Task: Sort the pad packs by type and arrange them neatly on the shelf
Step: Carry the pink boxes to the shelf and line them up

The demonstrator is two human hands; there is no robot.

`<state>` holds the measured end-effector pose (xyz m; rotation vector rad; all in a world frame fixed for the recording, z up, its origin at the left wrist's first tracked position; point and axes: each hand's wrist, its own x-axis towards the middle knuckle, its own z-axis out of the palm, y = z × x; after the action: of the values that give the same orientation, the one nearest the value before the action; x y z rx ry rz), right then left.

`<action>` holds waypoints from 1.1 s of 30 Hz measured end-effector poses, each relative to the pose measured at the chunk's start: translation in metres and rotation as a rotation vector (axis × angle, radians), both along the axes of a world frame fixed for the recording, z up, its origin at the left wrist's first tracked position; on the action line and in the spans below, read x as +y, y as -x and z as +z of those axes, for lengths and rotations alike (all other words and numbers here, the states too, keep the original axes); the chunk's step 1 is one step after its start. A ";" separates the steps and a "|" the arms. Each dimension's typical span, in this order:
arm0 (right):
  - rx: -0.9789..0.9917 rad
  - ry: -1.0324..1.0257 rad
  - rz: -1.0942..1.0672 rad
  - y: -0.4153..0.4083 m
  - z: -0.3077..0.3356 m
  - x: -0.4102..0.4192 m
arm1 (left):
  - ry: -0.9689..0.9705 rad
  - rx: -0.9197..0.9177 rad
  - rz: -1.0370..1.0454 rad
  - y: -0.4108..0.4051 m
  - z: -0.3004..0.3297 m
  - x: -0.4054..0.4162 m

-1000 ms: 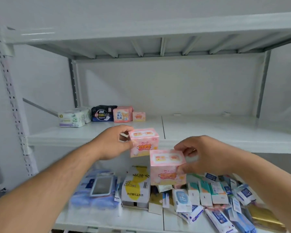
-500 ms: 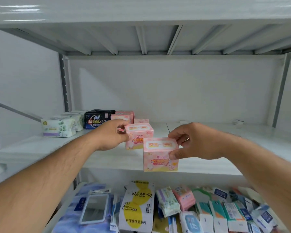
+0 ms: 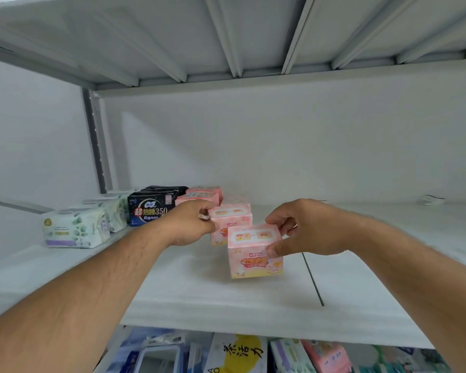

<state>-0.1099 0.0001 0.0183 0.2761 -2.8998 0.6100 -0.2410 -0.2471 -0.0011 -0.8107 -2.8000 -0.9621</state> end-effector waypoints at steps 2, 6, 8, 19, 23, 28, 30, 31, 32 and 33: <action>-0.012 0.008 -0.029 0.017 0.001 0.000 | -0.004 -0.011 -0.024 0.021 -0.001 0.004; -0.040 0.025 -0.083 0.047 0.000 0.001 | 0.022 -0.035 -0.070 0.057 -0.005 0.012; -0.046 0.038 -0.102 0.059 -0.001 0.002 | 0.029 -0.045 -0.089 0.073 -0.008 0.015; -0.098 0.115 -0.139 0.102 -0.010 0.005 | 0.057 -0.056 -0.066 0.118 -0.028 0.021; -0.108 0.176 -0.125 0.111 -0.020 0.006 | -0.009 -0.027 -0.059 0.112 -0.038 0.022; -0.057 0.247 -0.113 0.123 -0.032 0.003 | -0.166 -0.028 -0.057 0.105 -0.047 0.024; -0.017 0.279 -0.121 0.126 -0.037 -0.001 | -0.205 -0.033 -0.068 0.104 -0.046 0.025; 0.001 0.297 -0.125 0.128 -0.040 -0.002 | -0.208 -0.040 -0.073 0.104 -0.047 0.025; 0.014 0.314 -0.128 0.129 -0.042 -0.003 | -0.195 -0.045 -0.082 0.104 -0.047 0.025; 0.020 0.328 -0.127 0.130 -0.044 -0.003 | -0.170 -0.036 -0.092 0.105 -0.049 0.024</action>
<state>-0.2401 -0.0024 -0.0256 0.0536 -2.7123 1.0327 -0.3456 -0.2233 -0.0498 -0.9136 -2.6840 -1.2206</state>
